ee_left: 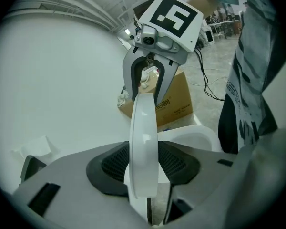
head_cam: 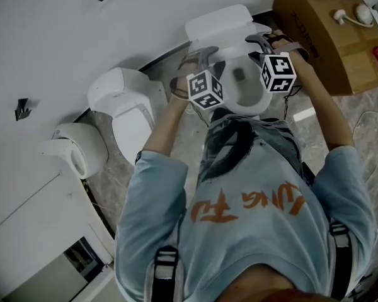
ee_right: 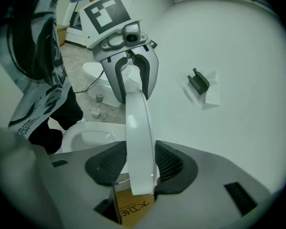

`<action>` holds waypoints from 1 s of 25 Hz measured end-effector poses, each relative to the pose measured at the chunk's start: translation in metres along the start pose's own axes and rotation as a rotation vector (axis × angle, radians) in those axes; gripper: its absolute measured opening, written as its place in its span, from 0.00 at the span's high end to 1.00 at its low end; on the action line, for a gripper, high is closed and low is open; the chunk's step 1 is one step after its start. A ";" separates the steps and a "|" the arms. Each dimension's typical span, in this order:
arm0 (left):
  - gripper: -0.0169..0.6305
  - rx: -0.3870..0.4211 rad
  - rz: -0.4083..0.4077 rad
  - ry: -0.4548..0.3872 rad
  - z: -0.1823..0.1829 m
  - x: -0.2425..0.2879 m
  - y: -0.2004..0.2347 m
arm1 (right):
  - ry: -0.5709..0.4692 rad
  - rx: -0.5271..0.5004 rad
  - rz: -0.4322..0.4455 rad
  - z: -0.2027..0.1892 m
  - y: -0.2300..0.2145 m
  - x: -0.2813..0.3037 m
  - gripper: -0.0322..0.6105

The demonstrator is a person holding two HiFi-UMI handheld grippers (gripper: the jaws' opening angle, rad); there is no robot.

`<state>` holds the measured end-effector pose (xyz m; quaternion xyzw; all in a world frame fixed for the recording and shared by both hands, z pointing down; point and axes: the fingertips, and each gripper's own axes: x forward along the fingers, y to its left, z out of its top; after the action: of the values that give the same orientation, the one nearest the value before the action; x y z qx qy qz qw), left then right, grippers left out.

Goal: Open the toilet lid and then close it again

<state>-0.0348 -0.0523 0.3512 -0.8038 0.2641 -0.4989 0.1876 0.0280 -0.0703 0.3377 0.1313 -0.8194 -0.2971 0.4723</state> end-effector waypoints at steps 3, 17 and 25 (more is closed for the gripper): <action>0.66 0.024 -0.051 -0.004 -0.001 -0.003 -0.031 | -0.006 0.003 0.042 -0.002 0.030 -0.006 0.64; 0.67 -0.027 -0.354 0.002 -0.013 0.011 -0.171 | 0.039 -0.015 0.344 -0.028 0.177 0.009 0.60; 0.72 -0.121 -0.469 0.055 -0.026 0.037 -0.220 | 0.026 0.010 0.481 -0.045 0.231 0.029 0.59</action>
<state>0.0071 0.0981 0.5132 -0.8389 0.1048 -0.5340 0.0107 0.0667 0.0814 0.5160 -0.0616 -0.8224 -0.1702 0.5394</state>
